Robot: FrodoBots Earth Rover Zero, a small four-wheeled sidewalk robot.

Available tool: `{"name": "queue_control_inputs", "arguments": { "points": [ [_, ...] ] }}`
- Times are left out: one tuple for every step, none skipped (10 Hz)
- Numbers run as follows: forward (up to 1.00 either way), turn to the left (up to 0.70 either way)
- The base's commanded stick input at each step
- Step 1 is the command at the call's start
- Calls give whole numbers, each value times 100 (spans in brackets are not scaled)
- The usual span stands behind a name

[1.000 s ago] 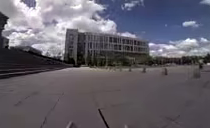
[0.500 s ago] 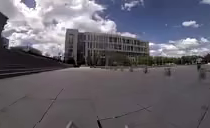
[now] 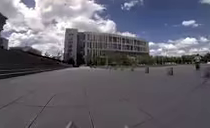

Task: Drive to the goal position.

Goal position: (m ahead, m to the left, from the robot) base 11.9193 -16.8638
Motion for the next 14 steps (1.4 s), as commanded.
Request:
{"name": "queue_control_inputs", "arguments": {
  "points": [
    [70, 0],
    [70, 0],
    [70, 0],
    [70, 0],
    [70, 0],
    [70, 0],
    [70, 0],
    [70, 0],
    [70, 0],
    [70, 0],
    [70, 0],
    [70, 0],
    [70, 0],
    [70, 0]
  ]
}}
